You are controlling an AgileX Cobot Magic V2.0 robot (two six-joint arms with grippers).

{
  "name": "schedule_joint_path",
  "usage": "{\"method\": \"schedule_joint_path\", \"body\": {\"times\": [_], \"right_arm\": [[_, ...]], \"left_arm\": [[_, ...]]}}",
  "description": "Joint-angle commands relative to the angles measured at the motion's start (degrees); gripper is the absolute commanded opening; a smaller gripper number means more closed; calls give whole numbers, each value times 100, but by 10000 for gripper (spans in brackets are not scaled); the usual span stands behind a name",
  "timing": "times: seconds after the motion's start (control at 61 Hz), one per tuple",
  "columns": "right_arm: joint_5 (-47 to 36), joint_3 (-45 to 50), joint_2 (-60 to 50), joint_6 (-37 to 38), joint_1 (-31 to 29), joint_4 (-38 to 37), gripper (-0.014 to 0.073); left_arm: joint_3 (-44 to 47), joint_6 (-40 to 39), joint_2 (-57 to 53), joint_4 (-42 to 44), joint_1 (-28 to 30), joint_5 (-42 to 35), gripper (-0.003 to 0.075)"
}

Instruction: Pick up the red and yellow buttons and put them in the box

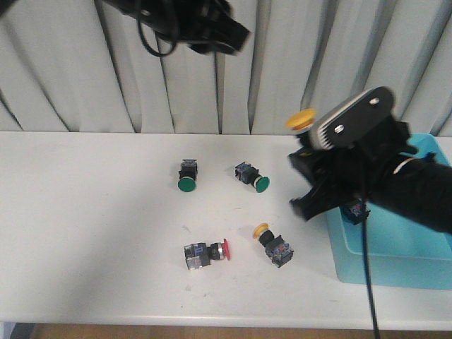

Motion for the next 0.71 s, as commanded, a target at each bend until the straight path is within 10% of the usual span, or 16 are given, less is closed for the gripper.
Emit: {"method": "schedule_joint_path", "body": {"times": [0.0, 0.098, 0.689], "right_arm": [[-394, -177, -118, 123, -616, 374, 18], [-349, -196, -89, 137, -1184, 643, 20], [454, -743, 1969, 461, -3320, 866, 39]], "left_arm": [[-179, -579, -483, 1318, 11, -163, 114], [-179, -868, -532, 2458, 11, 171, -9], [1049, -1262, -502, 3096, 11, 122, -8]]}}
